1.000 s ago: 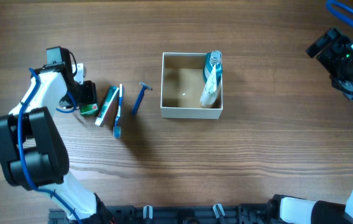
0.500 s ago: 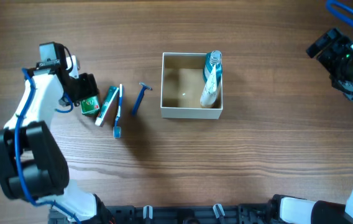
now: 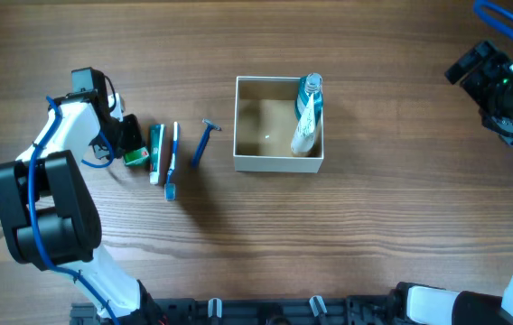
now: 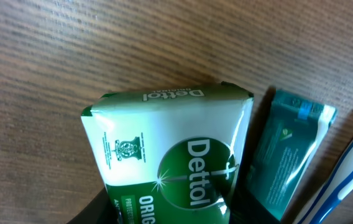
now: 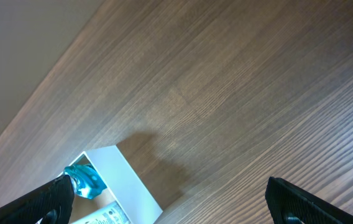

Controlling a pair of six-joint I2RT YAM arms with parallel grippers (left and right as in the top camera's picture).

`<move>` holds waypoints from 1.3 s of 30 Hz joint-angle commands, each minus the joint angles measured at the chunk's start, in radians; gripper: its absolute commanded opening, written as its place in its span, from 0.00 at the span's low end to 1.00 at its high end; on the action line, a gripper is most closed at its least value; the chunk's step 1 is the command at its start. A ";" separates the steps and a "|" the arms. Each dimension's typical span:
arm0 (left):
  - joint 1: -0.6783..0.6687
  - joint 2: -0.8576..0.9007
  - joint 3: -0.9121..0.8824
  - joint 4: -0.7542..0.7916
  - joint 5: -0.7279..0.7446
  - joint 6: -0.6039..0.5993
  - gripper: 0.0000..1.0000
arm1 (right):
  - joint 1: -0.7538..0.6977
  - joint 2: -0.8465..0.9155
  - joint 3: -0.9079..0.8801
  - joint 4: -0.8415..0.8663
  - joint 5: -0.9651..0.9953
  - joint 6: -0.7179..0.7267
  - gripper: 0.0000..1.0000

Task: Pack container
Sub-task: 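Carry the soap into the box and release with left gripper, then grasp the toothpaste tube with the left gripper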

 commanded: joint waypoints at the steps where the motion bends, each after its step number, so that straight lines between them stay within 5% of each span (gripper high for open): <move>1: -0.023 -0.058 0.020 -0.078 0.051 -0.006 0.23 | -0.003 0.009 0.001 0.002 -0.001 0.019 1.00; 6: -0.167 -0.255 0.101 -0.217 0.058 -0.060 0.25 | -0.003 0.009 0.001 0.002 -0.001 0.019 1.00; 10: -0.430 -0.403 0.104 -0.126 0.060 -0.174 0.25 | -0.003 0.009 0.001 0.003 -0.001 0.019 1.00; 18: -0.760 -0.130 0.103 0.271 -0.019 -0.232 0.29 | -0.003 0.009 0.001 0.003 -0.001 0.019 1.00; 22: -0.763 -0.033 0.104 0.340 -0.013 -0.286 0.45 | -0.003 0.009 0.001 0.002 -0.001 0.019 1.00; 27: -0.750 -0.212 0.196 0.235 -0.012 -0.281 0.74 | -0.003 0.009 0.001 0.003 -0.001 0.019 1.00; 31: -0.651 -0.393 0.197 -0.018 -0.164 -0.279 0.77 | -0.003 0.009 0.001 0.002 -0.001 0.019 1.00; 33: -0.478 -0.368 0.183 -0.247 -0.282 -0.287 0.82 | -0.003 0.009 0.001 0.003 -0.001 0.019 1.00; 39: -0.206 -0.132 0.096 -0.249 -0.139 -0.250 0.78 | -0.003 0.009 0.001 0.003 -0.001 0.019 1.00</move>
